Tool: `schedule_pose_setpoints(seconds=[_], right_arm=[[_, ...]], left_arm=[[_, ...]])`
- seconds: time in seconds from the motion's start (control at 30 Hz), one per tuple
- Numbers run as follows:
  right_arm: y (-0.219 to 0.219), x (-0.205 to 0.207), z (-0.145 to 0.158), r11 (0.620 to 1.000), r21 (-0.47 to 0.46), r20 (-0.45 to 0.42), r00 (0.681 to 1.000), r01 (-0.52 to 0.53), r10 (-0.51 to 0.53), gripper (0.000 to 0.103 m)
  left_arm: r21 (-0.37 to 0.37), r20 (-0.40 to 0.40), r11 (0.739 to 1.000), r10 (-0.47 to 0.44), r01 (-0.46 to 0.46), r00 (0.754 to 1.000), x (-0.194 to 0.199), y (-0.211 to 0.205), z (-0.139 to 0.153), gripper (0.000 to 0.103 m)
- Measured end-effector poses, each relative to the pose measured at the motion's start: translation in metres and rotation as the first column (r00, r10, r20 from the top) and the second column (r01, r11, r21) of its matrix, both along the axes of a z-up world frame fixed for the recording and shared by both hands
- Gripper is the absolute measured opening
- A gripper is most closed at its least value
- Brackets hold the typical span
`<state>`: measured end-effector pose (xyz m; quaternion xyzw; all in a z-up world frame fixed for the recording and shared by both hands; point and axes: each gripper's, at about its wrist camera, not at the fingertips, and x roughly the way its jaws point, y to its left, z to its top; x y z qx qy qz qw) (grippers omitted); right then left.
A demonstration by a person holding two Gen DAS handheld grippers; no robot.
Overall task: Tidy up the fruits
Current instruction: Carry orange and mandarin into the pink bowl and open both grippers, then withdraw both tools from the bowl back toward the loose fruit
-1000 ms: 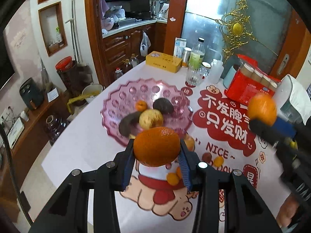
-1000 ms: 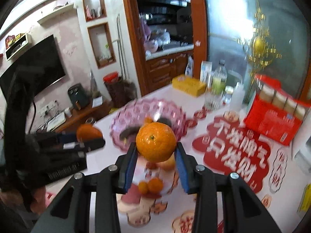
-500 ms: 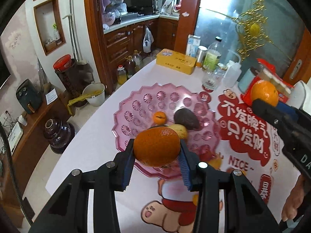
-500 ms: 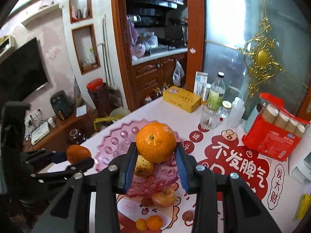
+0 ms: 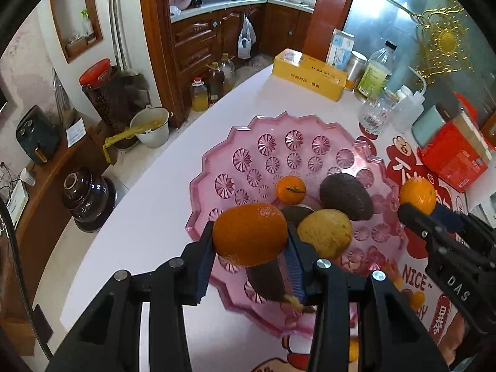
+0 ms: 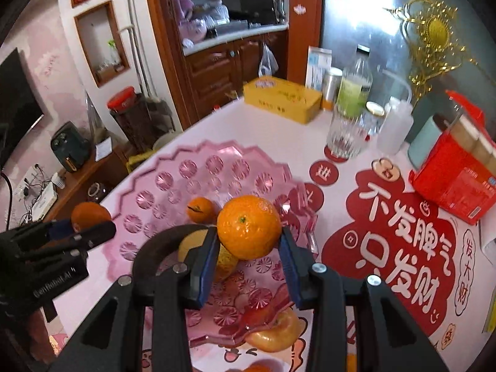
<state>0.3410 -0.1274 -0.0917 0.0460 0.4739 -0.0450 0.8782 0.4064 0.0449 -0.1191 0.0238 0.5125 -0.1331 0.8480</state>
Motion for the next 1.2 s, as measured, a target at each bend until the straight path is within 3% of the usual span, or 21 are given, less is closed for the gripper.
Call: schedule_pose_setpoints(seconds=[0.27,0.7,0.77,0.83,0.9,1.0,1.2], right_arm=[[-0.001,0.01,-0.031,1.0,-0.004,-0.063,0.998,0.011,-0.011,0.039],[0.009,0.011,-0.052,0.999,-0.035,-0.117,0.993,-0.029,0.025,0.04],[0.01,0.01,-0.054,0.999,-0.037,-0.127,0.992,-0.031,0.026,0.041],[0.01,0.009,-0.055,0.999,-0.025,-0.131,0.991,-0.037,0.034,0.041],[0.01,0.006,-0.053,0.999,-0.006,-0.122,0.992,-0.043,0.042,0.043],[0.013,0.003,-0.047,0.998,0.0,-0.097,0.994,-0.055,0.055,0.051],[0.021,-0.006,-0.039,0.997,-0.007,-0.075,0.994,-0.076,0.076,0.053]], left_arm=[[0.012,-0.028,1.0,-0.015,0.015,0.999,0.021,-0.017,-0.027,0.041],[0.042,-0.054,0.998,-0.04,0.043,0.998,0.024,-0.032,-0.047,0.042],[0.044,-0.063,0.998,-0.043,0.046,0.997,0.022,-0.033,-0.049,0.048],[0.038,-0.054,0.998,-0.045,0.047,0.997,0.019,-0.033,-0.047,0.072],[0.037,-0.022,0.998,-0.05,0.051,0.999,0.014,-0.032,-0.04,0.081],[0.051,-0.004,0.997,-0.065,0.065,0.998,0.01,-0.034,-0.034,0.084],[0.043,0.001,0.997,-0.071,0.07,0.998,-0.002,-0.034,-0.026,0.085]])
